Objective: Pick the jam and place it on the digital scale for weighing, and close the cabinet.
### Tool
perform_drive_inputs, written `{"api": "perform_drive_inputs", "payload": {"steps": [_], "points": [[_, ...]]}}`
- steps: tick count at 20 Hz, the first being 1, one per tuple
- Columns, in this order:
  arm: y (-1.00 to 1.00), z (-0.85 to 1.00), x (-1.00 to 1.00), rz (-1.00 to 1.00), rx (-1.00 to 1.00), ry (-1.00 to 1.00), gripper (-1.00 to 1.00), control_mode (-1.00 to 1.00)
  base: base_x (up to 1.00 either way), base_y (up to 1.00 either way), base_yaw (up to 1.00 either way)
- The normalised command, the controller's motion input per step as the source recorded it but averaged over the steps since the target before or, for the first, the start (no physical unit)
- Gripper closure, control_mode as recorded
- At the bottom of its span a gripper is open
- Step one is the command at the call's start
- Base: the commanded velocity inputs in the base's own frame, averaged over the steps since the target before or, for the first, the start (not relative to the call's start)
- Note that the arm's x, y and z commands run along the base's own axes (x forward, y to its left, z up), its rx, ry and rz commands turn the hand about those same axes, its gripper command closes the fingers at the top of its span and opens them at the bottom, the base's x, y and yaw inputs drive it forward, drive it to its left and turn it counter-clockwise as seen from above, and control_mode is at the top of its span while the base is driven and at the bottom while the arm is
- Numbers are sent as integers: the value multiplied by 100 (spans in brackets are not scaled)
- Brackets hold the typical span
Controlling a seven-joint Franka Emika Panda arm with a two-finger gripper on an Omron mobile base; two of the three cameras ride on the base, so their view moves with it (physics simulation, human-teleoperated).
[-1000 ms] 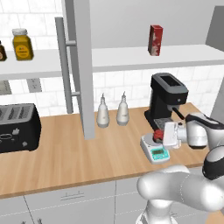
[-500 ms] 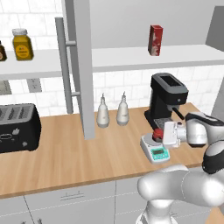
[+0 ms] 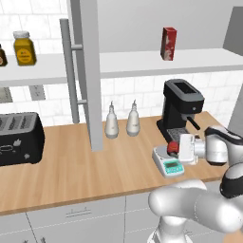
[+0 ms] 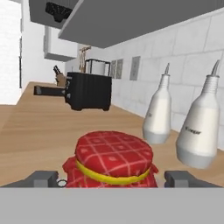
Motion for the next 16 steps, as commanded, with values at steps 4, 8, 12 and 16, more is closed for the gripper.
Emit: {"api": "perform_drive_inputs", "payload": {"steps": [4, 8, 12, 16], "points": [[49, 0, 12, -6, 0, -12, -100, -100, 0, 0, 0], [-26, 0, 4, -3, 3, -4, -100, -100, 0, 0, 0], [-56, 0, 0, -2, 6, -1, -100, -100, 0, 0, 0], [-67, 0, -16, -4, 9, -1, -100, -100, 0, 0, 0]]}}
